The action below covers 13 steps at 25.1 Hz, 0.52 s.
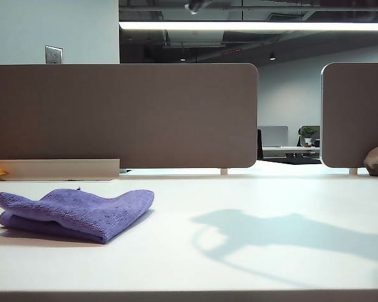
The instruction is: Fold the bottom of the cloth upward, then fold it vertically to form a square shape.
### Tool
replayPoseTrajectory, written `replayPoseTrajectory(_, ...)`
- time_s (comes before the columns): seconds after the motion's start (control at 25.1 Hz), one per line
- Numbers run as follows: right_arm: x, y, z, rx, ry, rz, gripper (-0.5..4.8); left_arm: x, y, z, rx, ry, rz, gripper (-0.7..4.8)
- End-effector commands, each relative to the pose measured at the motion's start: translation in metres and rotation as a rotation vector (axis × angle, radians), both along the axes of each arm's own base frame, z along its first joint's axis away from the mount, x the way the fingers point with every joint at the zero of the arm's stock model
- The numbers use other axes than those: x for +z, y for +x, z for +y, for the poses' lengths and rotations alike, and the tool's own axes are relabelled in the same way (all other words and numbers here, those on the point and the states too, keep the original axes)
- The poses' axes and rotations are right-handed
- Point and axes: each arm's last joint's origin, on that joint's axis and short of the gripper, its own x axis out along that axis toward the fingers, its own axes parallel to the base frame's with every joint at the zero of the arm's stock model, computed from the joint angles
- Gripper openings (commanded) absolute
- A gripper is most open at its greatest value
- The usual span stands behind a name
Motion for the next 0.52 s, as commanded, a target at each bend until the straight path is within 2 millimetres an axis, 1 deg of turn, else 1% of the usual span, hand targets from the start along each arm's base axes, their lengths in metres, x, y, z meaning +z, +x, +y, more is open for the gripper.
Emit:
replayPoseTrajectory(0.04,0.001,-0.024,-0.023,-0.013,0.014,-0.014,-0.08,0.001,-0.019,0.000,-0.017,0.054,-0.086,-0.05)
replayPoseTrajectory(0.08,0.000,-0.029,-0.027,-0.024,0.021,-0.011,-0.08,0.002,-0.022,0.000,-0.016,0.054,-0.101,-0.06)
replayPoseTrajectory(0.12,0.001,-0.039,-0.038,-0.052,0.040,-0.034,-0.08,0.003,-0.030,0.000,-0.010,0.058,-0.137,-0.06)
replayPoseTrajectory(0.24,0.003,-0.055,-0.054,-0.100,0.090,-0.085,-0.08,0.004,-0.043,0.001,0.018,0.072,-0.193,-0.05)
replayPoseTrajectory(0.52,0.000,-0.085,-0.085,-0.215,0.209,-0.171,-0.08,0.003,-0.063,0.003,0.129,0.124,-0.280,-0.05)
